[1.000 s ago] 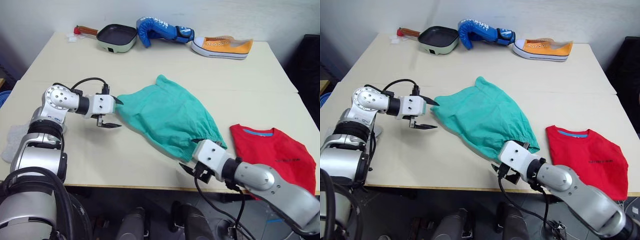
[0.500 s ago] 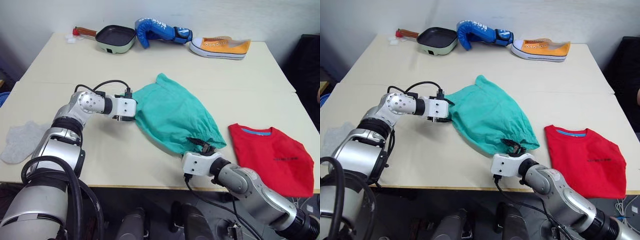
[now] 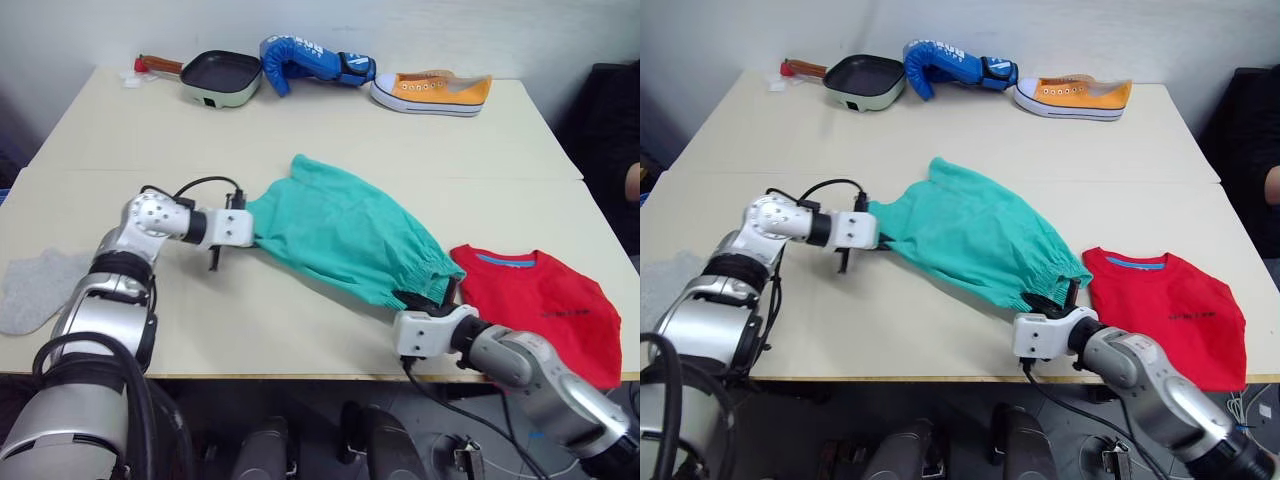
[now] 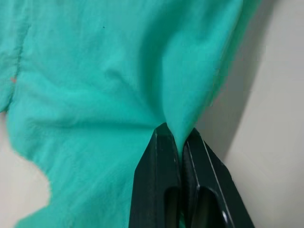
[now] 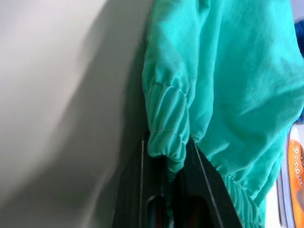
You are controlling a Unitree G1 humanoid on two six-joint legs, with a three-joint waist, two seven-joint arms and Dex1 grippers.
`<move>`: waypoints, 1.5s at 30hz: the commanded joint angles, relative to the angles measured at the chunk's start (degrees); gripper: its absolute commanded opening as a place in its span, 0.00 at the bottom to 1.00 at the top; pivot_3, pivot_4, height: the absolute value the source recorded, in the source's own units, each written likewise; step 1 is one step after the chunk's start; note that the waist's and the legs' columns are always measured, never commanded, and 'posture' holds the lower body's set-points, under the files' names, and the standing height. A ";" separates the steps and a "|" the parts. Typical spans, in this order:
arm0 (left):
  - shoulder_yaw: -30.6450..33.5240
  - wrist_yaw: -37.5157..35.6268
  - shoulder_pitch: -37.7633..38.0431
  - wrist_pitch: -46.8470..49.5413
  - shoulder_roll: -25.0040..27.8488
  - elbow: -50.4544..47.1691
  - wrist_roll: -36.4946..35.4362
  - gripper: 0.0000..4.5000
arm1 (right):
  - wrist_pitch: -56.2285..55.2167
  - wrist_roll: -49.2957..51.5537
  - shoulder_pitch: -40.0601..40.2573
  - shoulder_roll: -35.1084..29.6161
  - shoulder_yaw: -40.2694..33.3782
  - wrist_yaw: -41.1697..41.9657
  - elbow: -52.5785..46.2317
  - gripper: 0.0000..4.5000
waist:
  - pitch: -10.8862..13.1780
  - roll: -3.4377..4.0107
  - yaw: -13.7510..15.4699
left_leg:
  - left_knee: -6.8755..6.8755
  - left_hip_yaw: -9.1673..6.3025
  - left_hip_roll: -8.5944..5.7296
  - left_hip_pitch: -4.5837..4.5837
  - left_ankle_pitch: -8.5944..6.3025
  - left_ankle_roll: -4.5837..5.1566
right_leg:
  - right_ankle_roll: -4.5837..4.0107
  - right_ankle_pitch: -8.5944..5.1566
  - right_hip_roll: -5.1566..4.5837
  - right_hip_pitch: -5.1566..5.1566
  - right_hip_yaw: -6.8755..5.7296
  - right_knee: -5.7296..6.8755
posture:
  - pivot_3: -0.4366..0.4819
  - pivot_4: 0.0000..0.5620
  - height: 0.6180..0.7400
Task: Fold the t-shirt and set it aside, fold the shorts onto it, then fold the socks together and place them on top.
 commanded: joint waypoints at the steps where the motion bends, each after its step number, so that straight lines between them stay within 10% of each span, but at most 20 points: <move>1: 3.16 -8.77 7.71 6.24 4.49 -14.46 -8.59 0.00 | -11.84 2.12 2.03 -2.86 -4.01 2.16 2.38 0.00 | 0.01 0.02 -0.37 | -0.01 0.00 0.00 0.02 0.01 -0.02 | -0.01 -0.01 0.00 0.00 0.00 0.00 | 0.48 0.27 1.00; 8: 14.69 0.15 43.34 30.64 11.82 -62.73 -21.64 0.00 | -34.13 2.44 2.89 -6.05 -7.08 3.14 13.96 0.00 | 0.05 0.21 -1.44 | -0.14 -0.16 0.04 0.38 -0.07 -0.19 | -0.05 -0.16 -0.01 0.31 0.10 0.00 | 0.48 0.27 1.00; 16: 16.45 5.08 51.02 41.34 12.76 -73.42 -23.21 0.00 | -39.13 2.98 1.79 -3.92 -8.88 4.42 18.77 0.00 | 0.06 0.48 0.94 | -0.15 -0.26 0.03 1.08 -0.13 -0.33 | -0.12 -0.32 -0.11 0.95 0.14 -0.11 | 0.48 0.27 1.00; 23: 17.95 -2.19 47.52 64.47 17.18 -73.65 -37.10 0.30 | -29.27 19.67 11.24 -6.03 -16.41 12.16 7.34 0.50 | 0.10 0.56 1.13 | -0.19 -0.27 0.04 1.06 -0.15 -0.37 | -0.18 -0.47 -0.10 0.88 0.09 0.03 | 0.48 0.27 1.00; 30: 20.89 -8.76 34.62 94.69 21.87 -70.36 -58.44 0.81 | 4.10 65.59 20.88 -8.49 -35.82 13.42 -14.42 1.00 | 0.12 0.60 1.22 | -0.17 -0.49 0.05 1.07 -0.16 -0.37 | -0.16 -0.52 -0.10 0.96 0.10 0.04 | 0.48 0.27 1.00; 33: 18.66 -2.63 26.75 95.51 15.15 -66.82 -57.08 1.00 | 14.87 77.12 14.21 -8.28 -34.84 7.57 -16.08 1.00 | 0.11 0.60 1.34 | -0.16 -0.64 0.03 1.10 -0.16 -0.37 | -0.16 -0.52 -0.10 1.07 0.11 -0.01 | 0.48 0.27 1.00; 37: 10.09 4.54 22.04 84.25 5.82 -60.91 -44.31 1.00 | 25.45 78.71 0.41 -3.02 -24.26 1.79 -14.57 0.96 | 0.10 0.59 1.36 | -0.20 -0.69 -0.02 1.15 -0.18 -0.41 | -0.15 -0.52 -0.10 1.17 0.11 -0.09 | 0.48 0.27 1.00; 45: 0.81 11.30 15.89 67.35 -8.04 -45.84 -28.76 0.50 | 37.16 55.65 -17.88 12.04 -3.11 -5.76 -4.35 0.40 | 0.09 0.57 1.12 | -0.08 -0.49 -0.01 0.35 -0.10 -0.40 | -0.15 -0.51 0.04 0.32 0.10 0.30 | 0.48 0.27 1.00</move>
